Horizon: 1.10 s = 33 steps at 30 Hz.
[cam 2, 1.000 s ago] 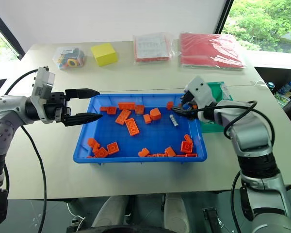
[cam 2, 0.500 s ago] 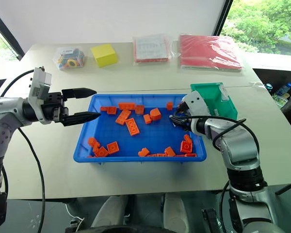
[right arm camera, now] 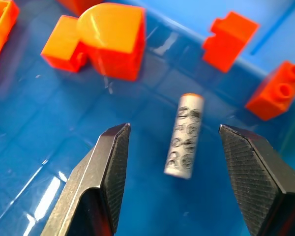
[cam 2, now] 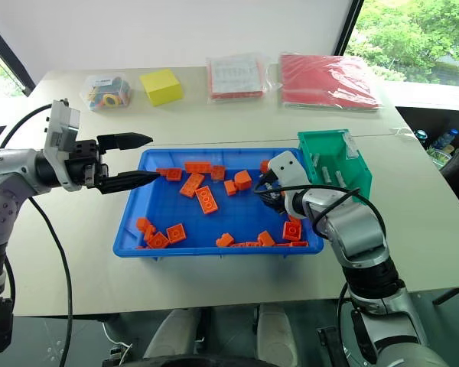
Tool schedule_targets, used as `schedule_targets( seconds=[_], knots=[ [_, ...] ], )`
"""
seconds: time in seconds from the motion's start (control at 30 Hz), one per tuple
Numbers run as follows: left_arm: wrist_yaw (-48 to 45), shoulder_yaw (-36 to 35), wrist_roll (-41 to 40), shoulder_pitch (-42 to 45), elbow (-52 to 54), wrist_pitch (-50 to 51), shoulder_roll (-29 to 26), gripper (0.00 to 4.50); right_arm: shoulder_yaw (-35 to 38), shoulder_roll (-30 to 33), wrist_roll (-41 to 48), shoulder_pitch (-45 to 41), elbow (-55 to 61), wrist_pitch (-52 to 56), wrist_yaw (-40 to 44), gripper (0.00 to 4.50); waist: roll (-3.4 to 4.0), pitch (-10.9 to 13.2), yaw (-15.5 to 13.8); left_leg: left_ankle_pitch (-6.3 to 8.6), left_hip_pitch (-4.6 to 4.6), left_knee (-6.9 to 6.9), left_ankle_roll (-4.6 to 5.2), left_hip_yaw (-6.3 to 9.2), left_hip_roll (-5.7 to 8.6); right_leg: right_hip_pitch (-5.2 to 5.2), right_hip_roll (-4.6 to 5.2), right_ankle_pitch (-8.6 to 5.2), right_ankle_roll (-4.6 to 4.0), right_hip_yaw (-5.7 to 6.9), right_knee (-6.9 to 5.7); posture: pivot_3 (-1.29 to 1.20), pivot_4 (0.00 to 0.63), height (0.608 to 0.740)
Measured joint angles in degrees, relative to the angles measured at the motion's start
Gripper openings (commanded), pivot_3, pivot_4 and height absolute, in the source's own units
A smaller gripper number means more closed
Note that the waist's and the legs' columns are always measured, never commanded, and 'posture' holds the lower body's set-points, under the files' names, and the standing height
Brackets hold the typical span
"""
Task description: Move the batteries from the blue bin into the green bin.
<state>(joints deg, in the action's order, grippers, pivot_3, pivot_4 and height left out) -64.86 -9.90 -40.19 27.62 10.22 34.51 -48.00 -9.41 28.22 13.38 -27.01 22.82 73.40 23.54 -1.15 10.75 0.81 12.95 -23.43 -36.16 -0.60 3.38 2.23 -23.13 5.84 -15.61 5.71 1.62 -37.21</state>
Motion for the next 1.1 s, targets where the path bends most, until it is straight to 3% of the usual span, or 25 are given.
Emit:
schedule_targets(
  seconds=[0.13,0.17,0.2,0.47,0.63,0.8,0.93,1.1],
  knots=[
    [0.44,-0.03,-0.04,-0.05,0.0,0.0,0.29,4.5,-1.77,-0.31,0.37,-0.29,-0.79,-1.22,0.27,0.5,0.01,0.01,-0.03,0.0,0.0,-0.04,0.0,-0.01,0.01,0.01,0.01,0.0,0.0,-0.01,0.0,0.0,0.15,0.736],
    [0.6,-0.03,-0.05,-0.05,0.0,0.0,0.37,4.5,-2.12,-0.36,0.38,-0.48,-1.08,-1.53,0.32,0.13,0.01,0.01,-0.06,0.0,0.0,-0.04,0.0,-0.01,0.01,0.01,0.01,0.0,0.0,0.0,0.0,0.0,0.15,0.736],
    [0.79,-0.03,-0.05,-0.04,0.0,0.0,0.49,4.5,-2.23,-0.34,0.38,-0.89,-1.88,-1.91,0.33,0.03,0.01,0.01,-0.1,0.0,0.0,-0.04,0.0,-0.01,0.01,0.02,0.01,0.0,0.0,0.0,0.0,0.0,0.15,0.736],
    [1.3,-0.04,-0.08,0.09,0.0,0.0,0.73,4.5,-1.87,-0.21,0.89,-1.7,-2.68,-2.13,0.56,0.03,0.02,0.01,-0.15,0.0,-0.01,-0.03,0.0,-0.01,0.02,0.0,0.01,0.0,0.0,0.0,0.0,0.0,0.15,0.736],
    [1.28,-0.07,-0.35,0.07,-0.01,0.0,0.73,4.5,6.74,0.09,4.73,-6.85,-0.01,5.3,1.27,0.03,0.15,0.13,-0.15,0.0,-0.08,-0.04,0.0,-0.02,0.02,-0.08,0.02,0.01,0.0,-0.01,0.0,0.0,0.15,0.736],
    [0.98,-0.01,-0.25,0.13,-0.68,-0.05,0.75,4.5,18.13,8.89,4.68,-13.98,-2.03,5.75,0.88,0.03,0.13,0.12,-0.41,0.01,-0.08,0.06,0.01,0.01,0.03,-0.06,0.01,0.0,-0.01,0.04,0.05,0.0,0.15,0.736],
    [0.89,0.34,0.16,1.0,-1.36,-0.1,1.39,4.5,19.42,11.64,3.39,-11.36,-7.2,3.26,0.41,0.03,0.13,0.13,0.05,0.01,-0.09,0.08,0.03,-0.07,0.02,-0.09,0.02,0.0,-0.01,0.01,0.05,0.0,0.15,0.736],
    [0.29,1.57,0.82,2.72,-2.33,-0.33,2.06,4.5,19.23,10.87,3.22,-6.08,-9.42,0.49,0.36,2.52,0.18,0.15,0.15,0.01,-0.08,0.06,0.03,-0.1,0.01,-0.11,0.02,0.01,0.0,-0.01,0.01,0.0,0.15,0.736]
  ],
)
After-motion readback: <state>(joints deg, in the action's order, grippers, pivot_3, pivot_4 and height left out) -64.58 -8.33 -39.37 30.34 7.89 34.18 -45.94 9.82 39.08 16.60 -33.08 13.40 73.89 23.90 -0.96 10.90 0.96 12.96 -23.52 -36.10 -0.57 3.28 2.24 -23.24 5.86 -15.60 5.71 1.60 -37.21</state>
